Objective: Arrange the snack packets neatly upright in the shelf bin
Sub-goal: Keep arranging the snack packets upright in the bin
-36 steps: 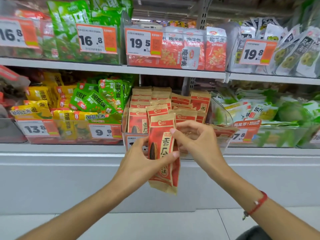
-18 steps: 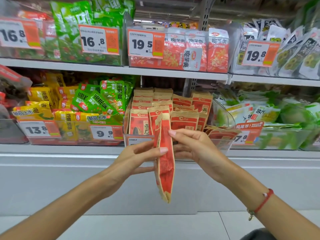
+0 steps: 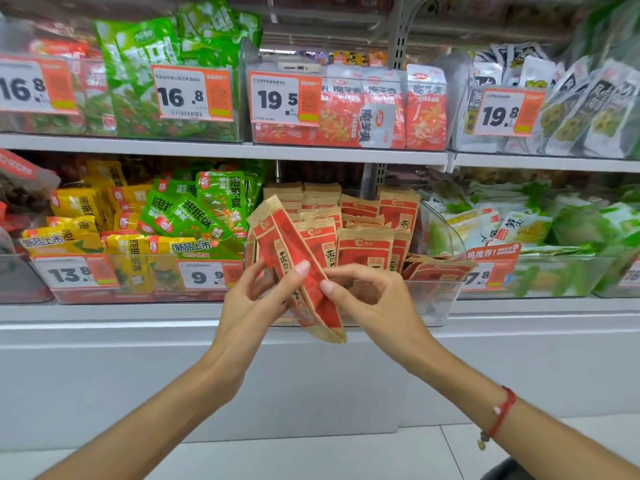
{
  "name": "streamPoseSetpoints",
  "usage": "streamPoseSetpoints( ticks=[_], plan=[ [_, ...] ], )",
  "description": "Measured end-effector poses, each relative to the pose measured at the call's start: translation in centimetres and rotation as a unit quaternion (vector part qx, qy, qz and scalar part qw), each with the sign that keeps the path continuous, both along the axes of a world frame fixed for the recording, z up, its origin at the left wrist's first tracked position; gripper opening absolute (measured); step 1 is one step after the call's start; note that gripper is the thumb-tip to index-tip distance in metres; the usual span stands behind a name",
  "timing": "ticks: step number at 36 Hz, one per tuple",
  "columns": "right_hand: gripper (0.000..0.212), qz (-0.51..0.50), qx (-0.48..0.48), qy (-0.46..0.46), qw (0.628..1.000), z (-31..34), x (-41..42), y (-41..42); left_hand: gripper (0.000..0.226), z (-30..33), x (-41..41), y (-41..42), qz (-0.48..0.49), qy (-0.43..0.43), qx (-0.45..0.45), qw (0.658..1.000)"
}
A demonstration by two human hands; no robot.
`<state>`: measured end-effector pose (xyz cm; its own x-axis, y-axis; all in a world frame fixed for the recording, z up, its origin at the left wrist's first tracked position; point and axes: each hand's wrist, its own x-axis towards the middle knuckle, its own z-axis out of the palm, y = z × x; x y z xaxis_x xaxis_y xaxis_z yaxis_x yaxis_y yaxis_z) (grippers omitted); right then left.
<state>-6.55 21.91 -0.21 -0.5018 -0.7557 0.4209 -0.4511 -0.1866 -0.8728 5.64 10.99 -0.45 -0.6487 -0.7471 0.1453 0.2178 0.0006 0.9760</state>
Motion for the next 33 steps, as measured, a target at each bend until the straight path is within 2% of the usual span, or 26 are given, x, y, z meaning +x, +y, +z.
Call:
streamPoseSetpoints(
  ticks=[2,7,12,15,18,21,24,26,29,31,33],
  plan=[
    [0.015,0.013,0.007,-0.028,0.999,0.2,-0.3,0.1,0.052,0.0,0.1,-0.1,-0.006,-0.008,0.008,1.0],
    [0.015,0.011,0.052,-0.097,0.994,0.5,-1.4,0.5,0.027,-0.1,0.5,-0.3,-0.046,-0.032,0.011,0.998],
    [0.014,-0.012,0.065,-0.073,0.995,0.5,-1.5,0.8,0.026,-0.7,0.3,0.4,-0.015,-0.065,-0.017,0.998],
    [0.025,-0.087,0.062,0.016,0.994,0.3,-0.8,0.7,0.011,-0.8,-0.1,0.7,0.063,-0.034,0.0,0.997],
    [0.059,-0.082,0.11,0.133,0.982,0.3,0.9,0.6,0.01,-0.8,-0.3,0.7,0.133,-0.01,0.014,0.991],
    [0.092,-0.088,0.174,0.268,0.943,-0.4,2.2,0.2,0.012,-1.0,-0.4,0.9,0.144,-0.006,0.037,0.989],
    [0.093,-0.1,0.178,0.315,0.927,-0.7,2.1,-0.1,0.013,-0.8,-0.4,1.2,0.118,-0.005,0.072,0.99],
    [0.086,-0.089,0.174,0.266,0.944,-0.4,1.4,-0.2,0.021,-0.5,-0.3,1.0,0.079,-0.003,0.072,0.994],
    [0.075,-0.022,0.169,0.069,0.983,0.4,-0.2,0.0,0.05,-0.2,0.0,-0.2,-0.012,-0.034,0.024,0.999],
    [0.072,0.036,0.162,-0.039,0.985,0.8,-0.9,0.4,0.056,-0.1,0.2,-0.9,-0.057,-0.047,0.012,0.997],
    [0.068,0.063,0.167,-0.065,0.982,1.0,-1.2,0.7,0.059,-0.2,0.3,-1.4,-0.085,-0.044,0.019,0.995]
  ],
)
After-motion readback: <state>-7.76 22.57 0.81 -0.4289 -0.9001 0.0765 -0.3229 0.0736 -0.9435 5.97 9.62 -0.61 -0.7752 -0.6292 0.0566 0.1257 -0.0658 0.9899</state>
